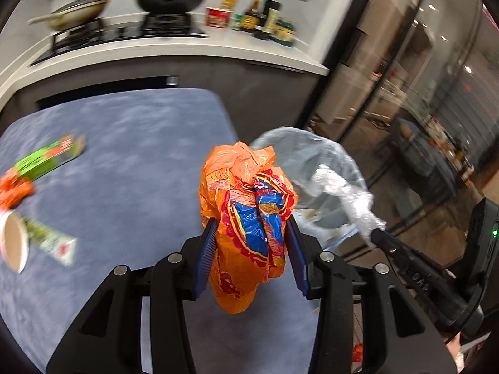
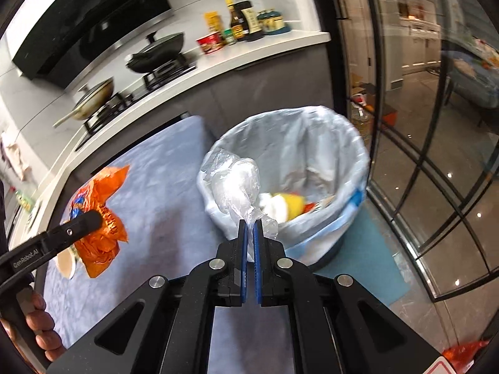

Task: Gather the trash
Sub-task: 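Carry the chip bag and plastic wrap over the bin and release both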

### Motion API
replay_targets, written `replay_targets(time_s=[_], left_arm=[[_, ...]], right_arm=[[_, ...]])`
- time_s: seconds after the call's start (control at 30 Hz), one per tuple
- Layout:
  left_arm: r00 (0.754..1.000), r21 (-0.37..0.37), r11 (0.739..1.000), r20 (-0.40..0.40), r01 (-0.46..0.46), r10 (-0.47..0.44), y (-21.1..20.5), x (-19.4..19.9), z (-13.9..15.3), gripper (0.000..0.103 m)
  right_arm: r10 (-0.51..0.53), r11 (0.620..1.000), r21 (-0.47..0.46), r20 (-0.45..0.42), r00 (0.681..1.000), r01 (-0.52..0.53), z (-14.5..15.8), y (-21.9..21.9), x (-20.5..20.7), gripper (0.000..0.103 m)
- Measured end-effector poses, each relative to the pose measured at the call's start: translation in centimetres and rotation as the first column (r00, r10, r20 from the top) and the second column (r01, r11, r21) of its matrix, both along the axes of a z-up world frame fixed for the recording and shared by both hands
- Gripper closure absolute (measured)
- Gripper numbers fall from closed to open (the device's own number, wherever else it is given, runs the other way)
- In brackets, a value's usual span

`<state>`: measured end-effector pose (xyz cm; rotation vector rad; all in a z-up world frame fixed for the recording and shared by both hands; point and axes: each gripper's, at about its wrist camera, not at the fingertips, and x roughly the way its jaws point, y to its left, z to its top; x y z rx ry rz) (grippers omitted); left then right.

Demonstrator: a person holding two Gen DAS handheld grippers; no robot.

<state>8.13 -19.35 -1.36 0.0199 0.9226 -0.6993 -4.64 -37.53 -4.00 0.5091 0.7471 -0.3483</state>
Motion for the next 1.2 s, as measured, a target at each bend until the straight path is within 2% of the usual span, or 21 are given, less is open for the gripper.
replay_targets(time_s=[0.13, 0.27, 0.57, 0.67, 0.7, 0.77, 0.8, 0.9, 1.2], left_arm=[[0.997, -0.007, 0.997, 0.001, 0.077, -0.077, -5.1, 0.5, -0.1, 0.062], [0.994, 0.002, 0.994, -0.015, 0.112, -0.112, -9.3, 1.7, -0.9, 0.062], [0.988, 0.046, 0.99, -0.089, 0.134, -0.13, -14.5, 4.0, -4.2, 0.06], [0.991, 0.065, 0.991, -0.082, 0.114, -0.108, -15.1, 4.5, -5.0, 0.053], [0.991, 0.067, 0.992, -0.081, 0.108, -0.102, -15.2, 4.6, -5.1, 0.047], [0.993, 0.06, 0.994, -0.074, 0.092, -0.088, -15.0, 4.7, -5.2, 0.044], [0.994, 0.057, 0.994, -0.073, 0.091, -0.086, -14.9, 4.7, -5.1, 0.042], [0.996, 0.061, 0.995, -0.049, 0.075, -0.073, -14.7, 4.6, -4.8, 0.037], [0.999, 0.025, 0.999, -0.018, 0.048, -0.047, -12.1, 3.7, -2.5, 0.036]], right_arm=[[-0.028, 1.0, 0.008, -0.003, 1.0, 0.028, -0.7, -2.8, 0.6, 0.099], [-0.041, 0.999, 0.018, -0.006, 0.999, 0.041, -1.6, -4.9, 1.4, 0.099], [-0.05, 0.998, 0.039, -0.028, 0.998, 0.051, -3.5, -7.4, 3.5, 0.096], [-0.059, 0.997, 0.037, -0.028, 0.998, 0.06, -3.8, -7.7, 3.9, 0.088], [-0.062, 0.997, 0.037, -0.023, 0.998, 0.063, -3.9, -7.7, 3.9, 0.081], [-0.082, 0.996, 0.03, -0.018, 0.996, 0.083, -3.7, -7.7, 3.7, 0.072], [-0.086, 0.996, 0.029, -0.013, 0.996, 0.086, -3.7, -7.7, 3.7, 0.07], [-0.09, 0.996, 0.028, -0.001, 0.996, 0.09, -3.3, -7.6, 3.4, 0.07], [-0.075, 0.997, 0.018, 0.038, 0.996, 0.075, -1.0, -6.1, 2.2, 0.07]])
